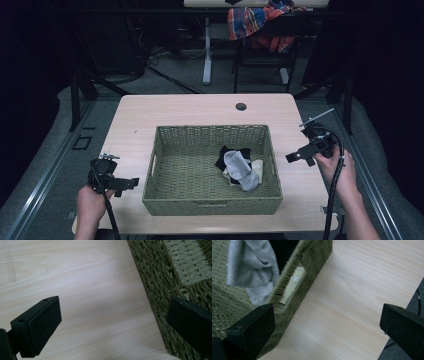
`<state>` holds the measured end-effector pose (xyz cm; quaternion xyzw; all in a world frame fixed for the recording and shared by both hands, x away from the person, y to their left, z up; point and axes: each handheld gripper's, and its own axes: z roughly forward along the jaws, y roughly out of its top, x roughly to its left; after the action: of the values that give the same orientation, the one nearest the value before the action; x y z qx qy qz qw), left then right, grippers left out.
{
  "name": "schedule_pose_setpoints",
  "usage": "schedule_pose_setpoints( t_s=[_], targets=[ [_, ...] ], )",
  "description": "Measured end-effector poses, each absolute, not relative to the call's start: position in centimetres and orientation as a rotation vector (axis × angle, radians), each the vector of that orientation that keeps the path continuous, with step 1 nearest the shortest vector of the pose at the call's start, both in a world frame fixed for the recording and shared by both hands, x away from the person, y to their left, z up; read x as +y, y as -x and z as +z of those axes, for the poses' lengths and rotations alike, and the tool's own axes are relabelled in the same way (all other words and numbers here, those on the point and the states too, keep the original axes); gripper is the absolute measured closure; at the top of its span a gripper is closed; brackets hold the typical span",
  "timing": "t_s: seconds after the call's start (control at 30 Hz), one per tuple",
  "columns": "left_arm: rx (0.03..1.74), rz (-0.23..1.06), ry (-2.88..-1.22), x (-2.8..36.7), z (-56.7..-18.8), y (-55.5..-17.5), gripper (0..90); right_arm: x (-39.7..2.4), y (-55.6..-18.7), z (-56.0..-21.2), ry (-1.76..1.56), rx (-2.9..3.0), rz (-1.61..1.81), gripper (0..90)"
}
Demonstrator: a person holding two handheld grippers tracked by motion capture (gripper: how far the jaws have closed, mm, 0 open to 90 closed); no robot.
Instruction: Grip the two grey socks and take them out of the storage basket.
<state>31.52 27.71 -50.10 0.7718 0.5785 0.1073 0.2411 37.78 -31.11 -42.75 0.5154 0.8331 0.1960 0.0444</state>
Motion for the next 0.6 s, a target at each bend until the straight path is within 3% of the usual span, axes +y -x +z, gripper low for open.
schedule_pose_setpoints(
  t_s=[0.6],
  targets=[
    [1.587, 0.297, -2.115, 27.7, -50.2, -31.5, 0.2, -25.8, -38.6, -38.4, -1.445, 2.598, 0.799, 0.0]
  ],
)
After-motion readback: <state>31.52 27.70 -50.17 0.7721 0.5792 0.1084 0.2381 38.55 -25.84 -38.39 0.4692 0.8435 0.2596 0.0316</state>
